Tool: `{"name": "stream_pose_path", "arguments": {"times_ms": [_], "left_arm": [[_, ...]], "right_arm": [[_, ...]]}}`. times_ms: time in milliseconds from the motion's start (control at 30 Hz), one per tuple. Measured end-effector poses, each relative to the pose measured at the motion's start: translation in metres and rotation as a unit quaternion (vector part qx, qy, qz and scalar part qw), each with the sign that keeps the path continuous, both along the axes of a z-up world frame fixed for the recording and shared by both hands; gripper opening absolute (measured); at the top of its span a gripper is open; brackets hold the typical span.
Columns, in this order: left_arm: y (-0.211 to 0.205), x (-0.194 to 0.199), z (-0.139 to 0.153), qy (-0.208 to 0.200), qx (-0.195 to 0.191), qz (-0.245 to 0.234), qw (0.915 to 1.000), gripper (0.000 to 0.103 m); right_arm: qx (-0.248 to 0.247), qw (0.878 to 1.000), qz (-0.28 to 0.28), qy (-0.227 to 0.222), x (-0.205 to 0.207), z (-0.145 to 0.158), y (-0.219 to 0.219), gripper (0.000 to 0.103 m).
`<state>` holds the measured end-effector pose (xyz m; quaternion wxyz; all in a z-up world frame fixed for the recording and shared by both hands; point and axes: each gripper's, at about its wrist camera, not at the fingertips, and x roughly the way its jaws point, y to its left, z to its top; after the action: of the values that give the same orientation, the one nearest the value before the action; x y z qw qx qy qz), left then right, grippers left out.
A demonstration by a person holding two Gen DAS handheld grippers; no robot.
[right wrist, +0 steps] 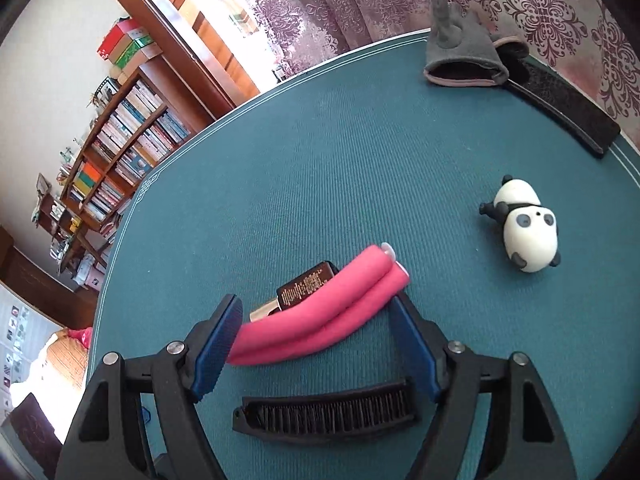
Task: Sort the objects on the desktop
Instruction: 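Grasp the pink foam roller with the right tool, then grasp the brown lipstick with left tool while right tool lifts the pink roller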
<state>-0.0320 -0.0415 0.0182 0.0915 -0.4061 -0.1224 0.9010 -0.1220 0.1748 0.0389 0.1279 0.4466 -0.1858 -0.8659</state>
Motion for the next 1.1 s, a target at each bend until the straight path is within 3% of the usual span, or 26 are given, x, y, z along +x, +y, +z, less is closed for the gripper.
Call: {"name": "stream_pose_path", "arguments": {"times_ms": [67, 133, 233, 767, 1100], "left_arm": [[0.0, 0.0, 0.0, 0.0, 0.0, 0.0, 1.0, 0.102], [0.0, 0.0, 0.0, 0.0, 0.002, 0.0, 1.0, 0.102], [-0.001, 0.0, 0.0, 0.001, 0.005, 0.0, 1.0, 0.102], [-0.002, 0.0, -0.001, 0.002, -0.001, -0.001, 1.0, 0.102], [0.004, -0.005, 0.001, -0.004, -0.012, -0.011, 0.9999, 0.102]], "right_arm": [[0.013, 1.0, 0.012, 0.006, -0.002, 0.001, -0.01, 0.079], [0.024, 0.999, 0.042, 0.01, -0.002, 0.0, -0.022, 0.053], [0.05, 0.996, 0.077, 0.024, 0.006, -0.001, -0.037, 0.042], [0.054, 0.993, 0.1, 0.032, 0.046, 0.001, -0.014, 0.031], [-0.038, 0.997, 0.063, 0.038, 0.074, 0.006, 0.023, 0.016]]}}
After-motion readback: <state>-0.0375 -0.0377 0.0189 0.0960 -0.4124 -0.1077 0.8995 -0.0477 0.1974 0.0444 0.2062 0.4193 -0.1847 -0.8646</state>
